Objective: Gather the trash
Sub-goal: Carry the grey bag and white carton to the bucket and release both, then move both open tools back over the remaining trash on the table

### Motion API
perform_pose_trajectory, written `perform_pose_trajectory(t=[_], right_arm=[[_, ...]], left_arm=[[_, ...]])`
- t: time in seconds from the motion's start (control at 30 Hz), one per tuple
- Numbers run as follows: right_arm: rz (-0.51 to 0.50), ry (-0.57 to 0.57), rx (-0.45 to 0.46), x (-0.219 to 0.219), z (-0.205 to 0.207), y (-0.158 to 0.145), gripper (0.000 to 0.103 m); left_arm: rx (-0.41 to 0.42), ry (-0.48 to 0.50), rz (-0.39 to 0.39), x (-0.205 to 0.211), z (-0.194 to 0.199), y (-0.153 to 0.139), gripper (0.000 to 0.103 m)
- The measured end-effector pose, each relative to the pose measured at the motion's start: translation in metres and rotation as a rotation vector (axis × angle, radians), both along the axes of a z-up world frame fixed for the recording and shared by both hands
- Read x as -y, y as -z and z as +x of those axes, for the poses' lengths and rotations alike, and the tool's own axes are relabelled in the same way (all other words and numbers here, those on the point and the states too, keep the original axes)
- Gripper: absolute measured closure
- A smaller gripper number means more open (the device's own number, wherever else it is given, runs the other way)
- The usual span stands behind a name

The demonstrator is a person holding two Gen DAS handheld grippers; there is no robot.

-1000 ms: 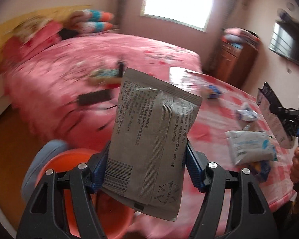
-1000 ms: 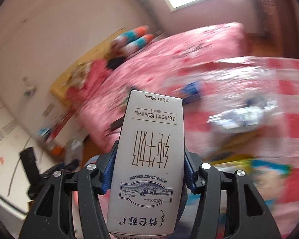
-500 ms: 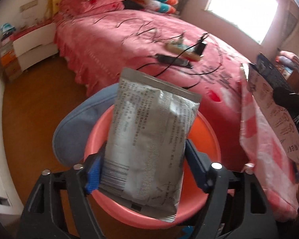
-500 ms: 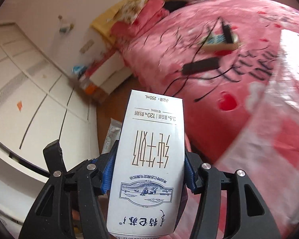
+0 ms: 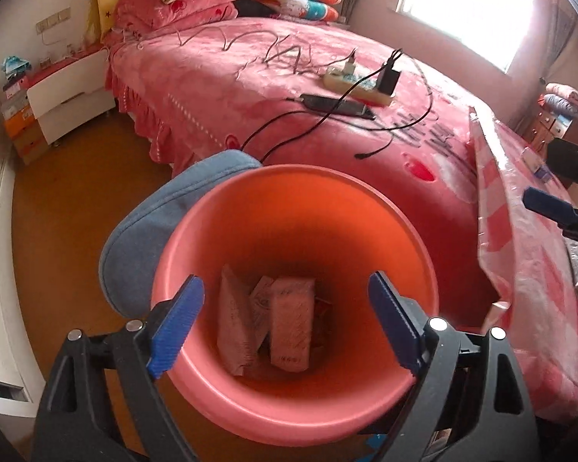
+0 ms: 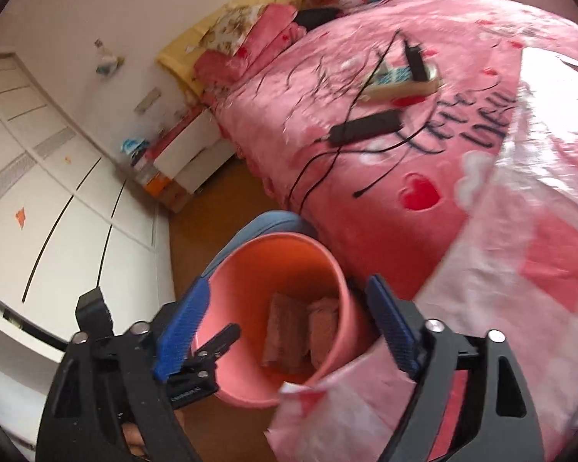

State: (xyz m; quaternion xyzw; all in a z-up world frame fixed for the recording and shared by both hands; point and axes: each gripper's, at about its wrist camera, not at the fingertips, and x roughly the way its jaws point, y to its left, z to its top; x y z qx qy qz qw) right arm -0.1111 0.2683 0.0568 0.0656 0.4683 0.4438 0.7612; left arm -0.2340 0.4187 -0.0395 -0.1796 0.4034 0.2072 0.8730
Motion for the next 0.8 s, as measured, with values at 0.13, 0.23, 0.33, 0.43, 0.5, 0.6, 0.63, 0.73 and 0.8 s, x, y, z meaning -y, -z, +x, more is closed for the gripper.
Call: perform_pose_trajectory(t=[0.13, 0.23, 0.33, 0.43, 0.5, 0.6, 0.63, 0.73, 0.8], right_arm=[[-0.021, 0.050, 0.084, 0.028, -0.007, -0.012, 0.013], [-0.045, 0.085, 0.136, 0.049, -0.015, -0.017, 0.013], [-0.059, 0.122, 0.172, 0.067, -0.021, -0.016, 0.012], [-0.063, 0.145, 0.186, 0.083, -0.025, -0.014, 0.012], [-0.068, 0.160, 0.201, 0.094, -0.029, -0.016, 0.012], [-0.066, 0.184, 0.227, 0.111, -0.034, -0.019, 0.011], [-0.062, 0.197, 0.240, 0.119, -0.036, -0.022, 0.011], [-0.056, 0.224, 0.271, 0.135, -0.042, -0.028, 0.010], [-0.061, 0.241, 0.288, 0.143, -0.044, -0.031, 0.009]], left_arm=[[0.054, 0.047, 0.059, 0.018, -0.001, -0.012, 0.015], [0.100, 0.079, 0.057, 0.030, -0.001, -0.019, 0.015], [0.117, 0.102, 0.066, 0.041, -0.001, -0.025, 0.015], [0.141, 0.126, 0.095, 0.055, 0.002, -0.034, 0.015], [0.156, 0.146, 0.112, 0.065, 0.001, -0.040, 0.015], [0.164, 0.179, 0.127, 0.080, 0.003, -0.048, 0.015], [0.164, 0.197, 0.134, 0.087, 0.004, -0.050, 0.015], [0.141, 0.241, 0.163, 0.104, 0.009, -0.056, 0.015], [0.133, 0.273, 0.165, 0.116, 0.012, -0.059, 0.015]])
